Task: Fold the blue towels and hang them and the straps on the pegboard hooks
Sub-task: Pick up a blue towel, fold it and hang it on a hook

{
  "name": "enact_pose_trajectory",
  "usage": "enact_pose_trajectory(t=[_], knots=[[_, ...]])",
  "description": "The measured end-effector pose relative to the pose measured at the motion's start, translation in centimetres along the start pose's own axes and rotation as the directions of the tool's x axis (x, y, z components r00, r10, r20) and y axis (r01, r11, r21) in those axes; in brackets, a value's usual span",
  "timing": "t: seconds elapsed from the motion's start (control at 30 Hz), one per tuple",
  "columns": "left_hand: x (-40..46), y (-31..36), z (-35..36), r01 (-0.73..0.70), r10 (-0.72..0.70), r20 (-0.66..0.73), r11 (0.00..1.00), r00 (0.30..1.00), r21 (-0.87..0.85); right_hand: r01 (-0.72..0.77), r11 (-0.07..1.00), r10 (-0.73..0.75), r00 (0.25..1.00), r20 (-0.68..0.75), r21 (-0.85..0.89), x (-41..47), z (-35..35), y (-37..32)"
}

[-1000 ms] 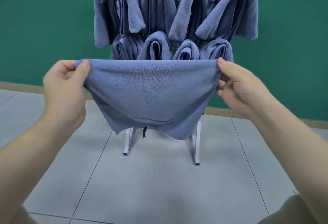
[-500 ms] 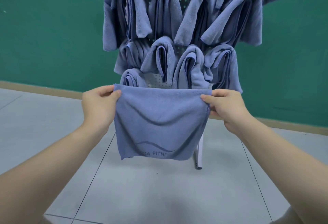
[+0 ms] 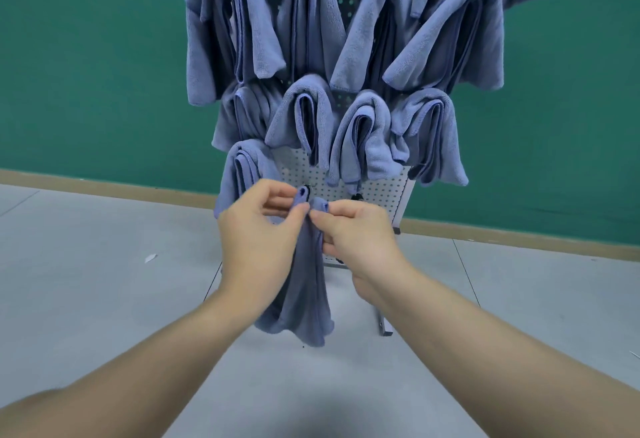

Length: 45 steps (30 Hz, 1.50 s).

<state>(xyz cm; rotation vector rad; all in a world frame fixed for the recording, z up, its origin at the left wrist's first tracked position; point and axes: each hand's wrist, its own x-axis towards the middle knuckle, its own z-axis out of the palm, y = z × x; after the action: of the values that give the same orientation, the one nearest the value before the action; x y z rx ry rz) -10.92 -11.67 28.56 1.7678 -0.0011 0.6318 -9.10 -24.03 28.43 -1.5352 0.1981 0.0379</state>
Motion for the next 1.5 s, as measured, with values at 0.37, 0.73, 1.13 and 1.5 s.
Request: enact_pose_trajectory(t=[0.37, 0.73, 1.13, 1.5], knots=[[-0.6, 0.4, -0.1, 0.074, -0.057, 0.143, 0.99, 0.988, -0.116, 0.087, 0.996, -0.087, 0.996, 0.01, 0.03, -0.1, 0.0, -1.3], [2.8, -0.2, -2.9, -0.035, 0.052, 0.359, 0.998, 0.932, -0.053, 0.187, 0.981, -0.178, 0.976, 0.128, -0.061, 0.0, -1.9, -3.2], [4.0, -1.7, -5.4, -0.235, -0.112, 0.781, 0.919, 0.615, 0.316, 0.273, 0.946, -0.188, 0.902, 0.388, -0.176, -0.2, -5.0, -4.6], [5.5, -2.0, -6.0, -0.134, -0.004, 0.633, 0.976, 0.774, 0.169, 0.084, 0.984, -0.044, 0.969, 0.242, -0.158, 0.8, -7.9, -3.9]])
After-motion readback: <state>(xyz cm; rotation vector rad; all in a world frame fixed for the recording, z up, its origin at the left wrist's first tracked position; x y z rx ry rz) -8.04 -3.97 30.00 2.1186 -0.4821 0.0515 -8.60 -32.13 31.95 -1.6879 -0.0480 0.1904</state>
